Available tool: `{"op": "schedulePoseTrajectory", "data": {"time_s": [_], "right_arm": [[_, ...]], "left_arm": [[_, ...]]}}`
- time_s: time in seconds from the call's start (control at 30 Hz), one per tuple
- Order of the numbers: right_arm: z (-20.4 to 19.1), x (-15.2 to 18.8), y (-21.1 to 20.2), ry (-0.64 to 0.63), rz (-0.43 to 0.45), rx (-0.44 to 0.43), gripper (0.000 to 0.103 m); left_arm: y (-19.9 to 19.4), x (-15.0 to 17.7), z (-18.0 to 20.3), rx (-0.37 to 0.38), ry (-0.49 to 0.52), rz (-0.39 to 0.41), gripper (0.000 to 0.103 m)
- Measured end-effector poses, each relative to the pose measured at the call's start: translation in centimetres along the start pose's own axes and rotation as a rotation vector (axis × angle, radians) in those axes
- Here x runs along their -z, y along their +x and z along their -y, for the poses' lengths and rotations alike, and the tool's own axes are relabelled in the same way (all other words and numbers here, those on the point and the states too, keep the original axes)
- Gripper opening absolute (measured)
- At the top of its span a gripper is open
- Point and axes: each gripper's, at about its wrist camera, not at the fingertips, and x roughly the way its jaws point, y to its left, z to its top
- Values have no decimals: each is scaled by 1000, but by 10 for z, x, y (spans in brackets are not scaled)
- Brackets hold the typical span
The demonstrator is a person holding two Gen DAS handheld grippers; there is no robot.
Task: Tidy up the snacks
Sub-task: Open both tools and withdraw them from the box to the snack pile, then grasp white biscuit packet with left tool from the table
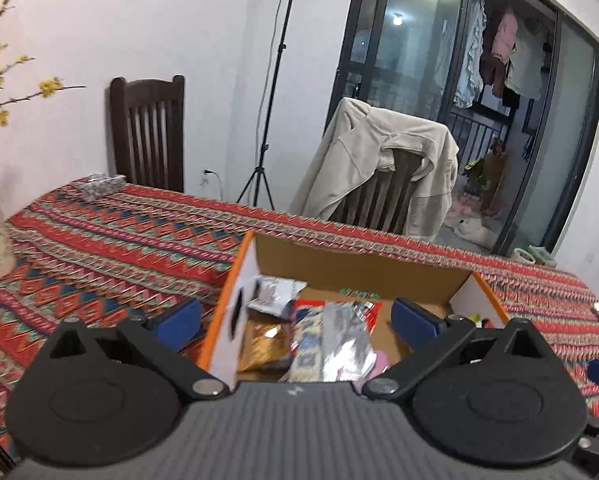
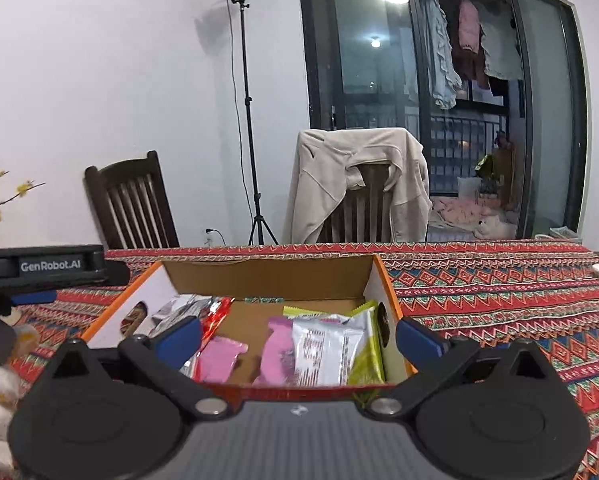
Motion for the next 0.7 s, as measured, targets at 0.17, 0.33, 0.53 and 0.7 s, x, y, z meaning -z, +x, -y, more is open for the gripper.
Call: {"op": "schedulePoseTrajectory", "data": {"time_s": [0.17,0.33,0.53,0.7], "right_arm": [[0,19,-31,-7,-27,10,103],[4,53,-65,-25,-72,19,103],[11,103,-86,-4,-144,24,103],[18,127,-99,15,-177,40,103]], "left_arm": [[-32,20,-6,-32,27,-31,103],[-67,66,-9,-25,58,-104,103],[-81,126,-4,-32,62,-204,103],[-79,158,8,-46,47,-255,103]]}}
